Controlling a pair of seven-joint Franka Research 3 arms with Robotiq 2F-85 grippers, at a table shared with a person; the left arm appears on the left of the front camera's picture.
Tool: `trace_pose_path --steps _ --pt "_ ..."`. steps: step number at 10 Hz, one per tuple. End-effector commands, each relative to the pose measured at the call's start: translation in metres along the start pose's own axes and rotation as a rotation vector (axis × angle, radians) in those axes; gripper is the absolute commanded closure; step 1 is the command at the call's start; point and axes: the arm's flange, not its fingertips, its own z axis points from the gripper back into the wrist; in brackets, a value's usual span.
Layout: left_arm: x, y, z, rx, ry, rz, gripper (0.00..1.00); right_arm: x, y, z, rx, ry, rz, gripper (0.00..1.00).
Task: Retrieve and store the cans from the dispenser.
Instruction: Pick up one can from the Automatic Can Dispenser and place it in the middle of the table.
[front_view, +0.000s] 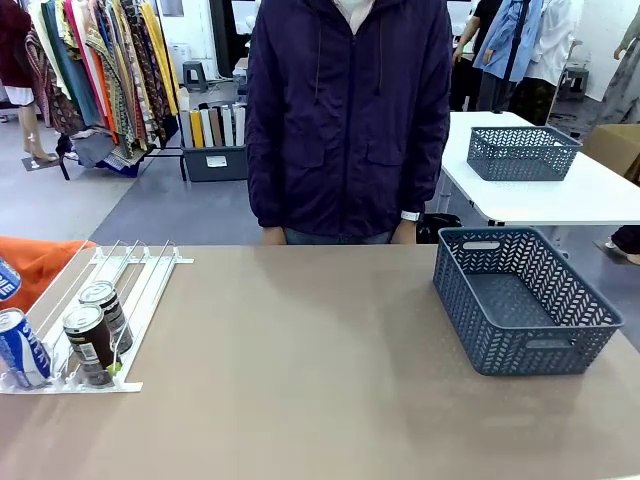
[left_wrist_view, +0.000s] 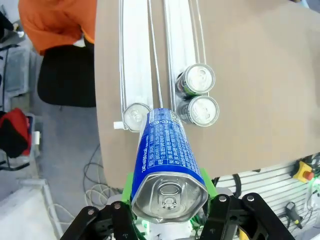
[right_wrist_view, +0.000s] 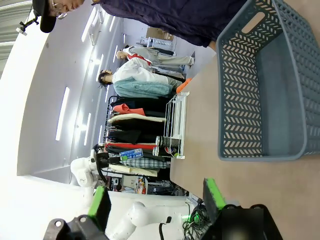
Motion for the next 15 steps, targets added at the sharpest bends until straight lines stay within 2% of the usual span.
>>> trace_pose_path --steps 1,2,3,4,5,7,9,10,11,12,13,15 --pt "-0.001 -0.004 0.009 0.023 -0.011 0.001 1.00 0.002 0.003 0.000 0.009 -0.004 0.024 0.00" --pt "0.000 0.000 0.000 0.000 0.000 0.000 1.00 0.002 0.003 0.000 0.009 -0.004 0.024 0.00" --pt "0.014 -0.013 -0.010 -0.077 0.029 0.005 1.00 0.002 0.003 0.000 0.009 -0.004 0.024 0.00" --pt "0.038 -0.047 -0.018 -0.097 0.006 0.077 1.00 0.002 0.003 0.000 0.009 -0.004 0.024 0.00" --pt "0.059 -0.087 -0.028 -0.167 0.005 0.005 1.00 0.002 0.003 0.000 0.009 -0.004 0.024 0.00" --pt "0.089 -0.181 -0.060 -0.122 0.032 -0.079 1.00 0.002 0.003 0.000 0.009 -0.004 0.024 0.00" --pt "0.092 -0.279 -0.109 -0.057 0.115 -0.212 1.00 0.002 0.003 0.000 0.009 -0.004 0.024 0.00" --pt "0.090 -0.318 -0.138 -0.029 0.142 -0.252 1.00 0.002 0.003 0.000 0.009 -0.004 0.024 0.00" --pt "0.086 -0.350 -0.163 -0.060 0.177 -0.292 1.00 0.002 0.003 0.000 0.009 -0.004 0.024 0.00" --pt "0.080 -0.378 -0.192 -0.061 0.190 -0.319 1.00 0.002 0.003 0.000 0.009 -0.004 0.024 0.00" --pt "0.074 -0.395 -0.214 -0.085 0.258 -0.354 1.00 0.002 0.003 0.000 0.009 -0.004 0.024 0.00" --pt "0.061 -0.410 -0.244 -0.052 0.266 -0.393 1.00 0.002 0.003 0.000 0.009 -0.004 0.024 0.00"
